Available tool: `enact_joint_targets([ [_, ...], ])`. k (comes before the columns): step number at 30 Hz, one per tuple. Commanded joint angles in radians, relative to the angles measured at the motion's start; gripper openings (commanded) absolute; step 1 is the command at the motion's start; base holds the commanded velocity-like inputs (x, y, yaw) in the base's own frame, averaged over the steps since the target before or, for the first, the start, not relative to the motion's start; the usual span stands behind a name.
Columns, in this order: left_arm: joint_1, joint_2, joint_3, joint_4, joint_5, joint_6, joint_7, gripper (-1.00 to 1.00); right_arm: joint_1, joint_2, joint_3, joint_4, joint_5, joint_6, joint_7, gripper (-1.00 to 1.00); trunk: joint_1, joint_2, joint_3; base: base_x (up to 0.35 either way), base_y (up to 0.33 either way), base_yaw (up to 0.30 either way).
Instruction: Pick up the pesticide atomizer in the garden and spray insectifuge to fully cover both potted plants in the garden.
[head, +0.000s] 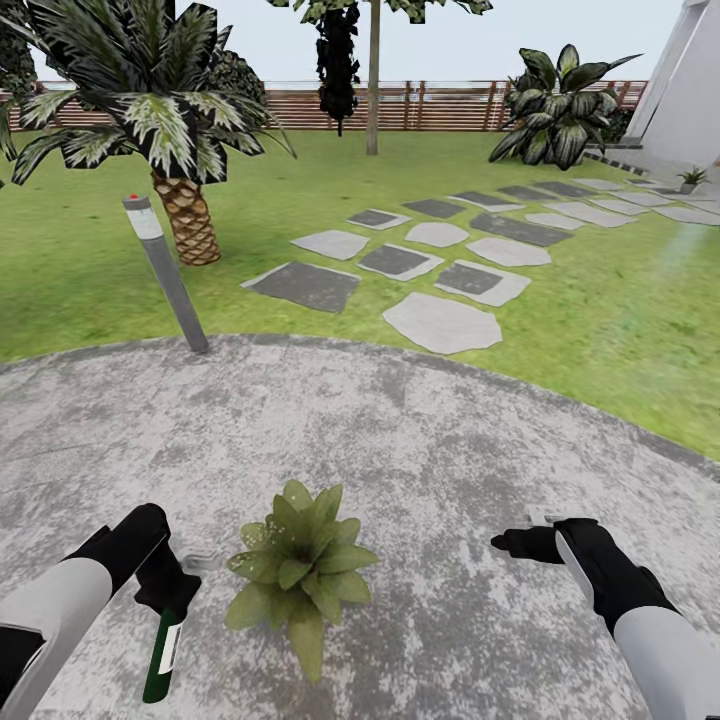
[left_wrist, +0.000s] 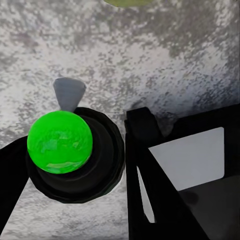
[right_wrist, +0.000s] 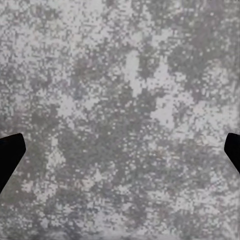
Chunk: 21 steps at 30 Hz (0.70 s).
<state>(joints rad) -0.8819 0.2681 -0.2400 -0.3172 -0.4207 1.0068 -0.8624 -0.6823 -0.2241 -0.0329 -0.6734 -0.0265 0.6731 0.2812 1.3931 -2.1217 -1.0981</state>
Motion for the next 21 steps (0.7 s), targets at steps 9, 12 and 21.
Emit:
enact_joint_targets([
  [9,0.0,-0.001,-0.001,-0.003,-0.01,0.003,-0.01,-1.0,0.0,0.0,-0.002,-0.002,-0.003,0.006,0.003,1.0,0.0,0.0,-0.001,-0.027,-0.052,0.158],
  [12,0.0,0.0,-0.001,-0.002,-0.01,0.003,-0.01,-1.0,0.0,0.0,-0.002,-0.002,-0.003,0.006,0.003,1.0,0.0,0.0,-0.001,-0.132,-0.221,0.008],
  [21,0.001,0.0,-0.001,-0.002,-0.01,0.002,-0.009,-1.0,0.0,0.0,-0.002,-0.002,-0.003,0.006,0.003,1.0,0.0,0.0,-0.001,-0.036,-0.046,0.075],
])
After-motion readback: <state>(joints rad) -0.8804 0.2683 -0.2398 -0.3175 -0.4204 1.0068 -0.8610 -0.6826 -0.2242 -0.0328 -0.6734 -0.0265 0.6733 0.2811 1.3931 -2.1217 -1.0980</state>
